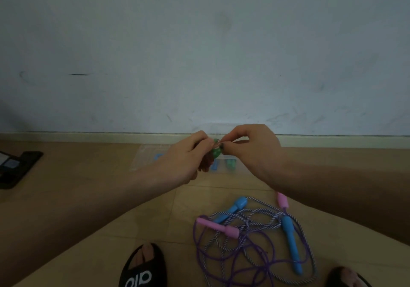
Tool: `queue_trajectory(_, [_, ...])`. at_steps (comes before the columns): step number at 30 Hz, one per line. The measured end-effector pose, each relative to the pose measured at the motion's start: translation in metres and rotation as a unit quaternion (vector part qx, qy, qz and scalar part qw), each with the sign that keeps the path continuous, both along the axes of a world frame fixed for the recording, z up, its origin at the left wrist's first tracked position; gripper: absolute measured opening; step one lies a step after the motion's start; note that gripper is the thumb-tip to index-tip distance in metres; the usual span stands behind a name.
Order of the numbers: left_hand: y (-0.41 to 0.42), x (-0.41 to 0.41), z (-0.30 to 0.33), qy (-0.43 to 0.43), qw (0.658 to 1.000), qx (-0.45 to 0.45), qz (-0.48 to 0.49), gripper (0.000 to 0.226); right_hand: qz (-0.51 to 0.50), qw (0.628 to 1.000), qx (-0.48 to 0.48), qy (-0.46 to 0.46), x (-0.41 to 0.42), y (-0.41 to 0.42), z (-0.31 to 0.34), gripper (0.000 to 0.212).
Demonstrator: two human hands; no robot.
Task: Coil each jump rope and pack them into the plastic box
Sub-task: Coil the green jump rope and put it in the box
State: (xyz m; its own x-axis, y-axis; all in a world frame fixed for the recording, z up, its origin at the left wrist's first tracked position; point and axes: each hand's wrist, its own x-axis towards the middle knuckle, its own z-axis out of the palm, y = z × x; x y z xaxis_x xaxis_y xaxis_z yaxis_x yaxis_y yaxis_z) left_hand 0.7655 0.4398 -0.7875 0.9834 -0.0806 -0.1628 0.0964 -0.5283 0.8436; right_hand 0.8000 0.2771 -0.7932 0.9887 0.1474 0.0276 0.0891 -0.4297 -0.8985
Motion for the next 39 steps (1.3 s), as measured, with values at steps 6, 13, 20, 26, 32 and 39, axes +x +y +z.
queue_trajectory(6, [0.000, 0.006, -0.007, 0.046, 0.997, -0.053, 0.013, 0.033, 0.005, 1.000, 0.028, 0.000, 0.002, 0.000, -0.002, 0.003])
queue_trajectory(13, [0.002, 0.009, -0.010, 0.117, 0.983, -0.142, 0.021, 0.042, 0.005, 0.998, 0.051, 0.024, 0.006, -0.001, -0.002, 0.009])
queue_trajectory(20, [0.002, 0.011, -0.012, 0.106, 0.983, -0.147, 0.018, 0.042, 0.000, 0.986, 0.142, 0.084, 0.007, 0.002, -0.005, 0.007])
queue_trajectory(26, [0.001, 0.010, -0.012, 0.068, 0.989, -0.128, 0.021, 0.037, -0.008, 0.983, 0.149, 0.105, 0.010, 0.004, -0.007, 0.008])
queue_trajectory(32, [0.001, 0.012, -0.016, 0.062, 0.990, -0.124, 0.022, 0.035, 0.013, 0.988, 0.093, 0.119, 0.010, 0.001, -0.004, 0.007])
queue_trajectory(39, [-0.001, 0.017, -0.017, 0.120, 0.984, -0.131, 0.036, 0.043, 0.020, 0.967, 0.186, 0.171, 0.011, -0.001, -0.001, 0.011])
